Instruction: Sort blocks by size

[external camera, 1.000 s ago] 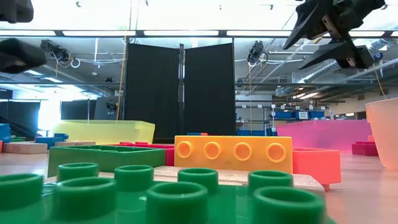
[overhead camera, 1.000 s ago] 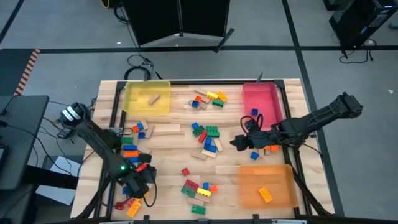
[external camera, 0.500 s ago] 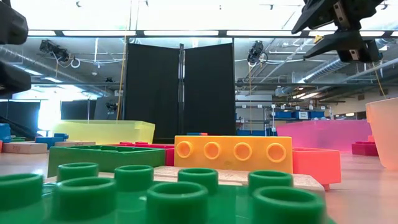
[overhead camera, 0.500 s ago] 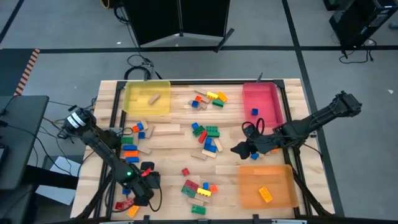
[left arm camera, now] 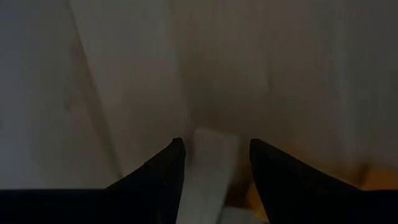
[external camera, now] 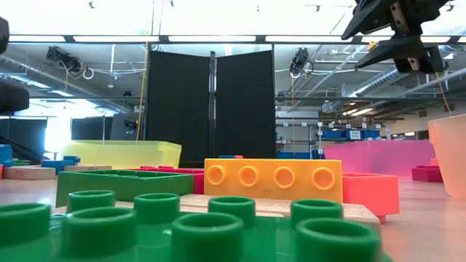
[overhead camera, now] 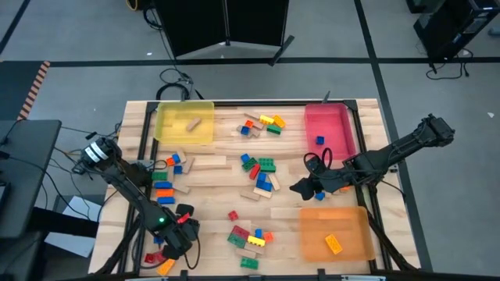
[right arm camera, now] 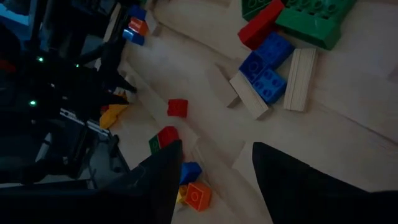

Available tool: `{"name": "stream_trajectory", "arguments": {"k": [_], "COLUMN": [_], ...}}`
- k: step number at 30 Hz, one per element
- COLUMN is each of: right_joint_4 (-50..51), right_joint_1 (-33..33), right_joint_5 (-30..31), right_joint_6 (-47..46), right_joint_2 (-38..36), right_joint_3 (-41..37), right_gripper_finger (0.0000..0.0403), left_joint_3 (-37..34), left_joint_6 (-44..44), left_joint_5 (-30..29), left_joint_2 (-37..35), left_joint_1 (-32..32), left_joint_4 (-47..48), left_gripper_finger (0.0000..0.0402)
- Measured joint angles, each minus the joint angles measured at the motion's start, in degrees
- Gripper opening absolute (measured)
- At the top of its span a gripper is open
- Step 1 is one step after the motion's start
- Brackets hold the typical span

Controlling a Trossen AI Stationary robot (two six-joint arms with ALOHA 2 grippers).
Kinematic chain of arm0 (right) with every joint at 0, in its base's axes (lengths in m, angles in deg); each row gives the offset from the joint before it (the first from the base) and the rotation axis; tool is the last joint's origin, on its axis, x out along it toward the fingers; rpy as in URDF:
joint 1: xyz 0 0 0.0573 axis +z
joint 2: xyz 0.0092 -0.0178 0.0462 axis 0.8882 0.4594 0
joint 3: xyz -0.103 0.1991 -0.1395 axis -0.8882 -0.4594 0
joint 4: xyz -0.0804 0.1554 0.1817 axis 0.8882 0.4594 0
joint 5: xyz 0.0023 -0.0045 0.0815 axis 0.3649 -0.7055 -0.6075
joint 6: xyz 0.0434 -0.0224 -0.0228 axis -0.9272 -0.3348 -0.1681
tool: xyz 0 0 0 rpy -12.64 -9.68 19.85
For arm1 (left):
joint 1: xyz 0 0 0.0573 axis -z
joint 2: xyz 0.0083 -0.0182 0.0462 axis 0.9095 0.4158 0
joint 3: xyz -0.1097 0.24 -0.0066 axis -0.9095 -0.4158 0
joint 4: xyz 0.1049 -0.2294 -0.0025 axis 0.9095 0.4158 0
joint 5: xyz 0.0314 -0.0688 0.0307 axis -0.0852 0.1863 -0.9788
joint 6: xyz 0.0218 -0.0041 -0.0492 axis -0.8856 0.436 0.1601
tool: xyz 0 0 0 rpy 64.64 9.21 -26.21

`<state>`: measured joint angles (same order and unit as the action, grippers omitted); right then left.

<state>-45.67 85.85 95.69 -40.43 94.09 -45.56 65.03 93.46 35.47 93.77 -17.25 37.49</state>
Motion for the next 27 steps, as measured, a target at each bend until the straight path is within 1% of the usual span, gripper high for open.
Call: {"name": "stream_trajectory", "arguments": {"k": [9, 11, 14, 19, 24, 27], "right_joint_4": [0.0, 0.0, 0.0, 0.0, 0.0, 0.0], "right_joint_1": [-0.1, -0.1, -0.1, 0.0, 0.0, 0.0], "right_joint_5": [0.0, 0.0, 0.0, -0.2, -3.6, -5.5], "right_joint_6": [0.0, 0.0, 0.4, 3.7, 6.6, 8.8], "right_joint_2": [0.0, 0.0, 0.0, 0.0, 0.0, 0.0], "right_joint_3": [0.0, 0.0, 0.0, 0.0, 0.0, 0.0], "right_gripper_finger": [0.0209, 0.0209, 0.0209, 0.0209, 0.0209, 0.0209], "left_joint_3": [0.2, 0.2, 0.2, 0.2, 1.6, 3.3], "left_joint_6": [-0.2, -1.5, -1.7, 0.2, 4.1, 9.1], "left_joint_5": [-1.5, -1.6, -1.7, -1.9, -2.3, -3.8], "left_joint_2": [1.6, 1.6, 1.6, 1.6, 1.9, 2.0], "left_joint_1": [0.0, 0.0, -0.1, -0.1, -0.2, -0.2], "left_joint_4": [2.2, 2.3, 2.4, 2.3, 2.9, 2.4], "left_gripper_finger": [0.0188, 0.0186, 0.0166, 0.0102, 0.01, 0.01]}}
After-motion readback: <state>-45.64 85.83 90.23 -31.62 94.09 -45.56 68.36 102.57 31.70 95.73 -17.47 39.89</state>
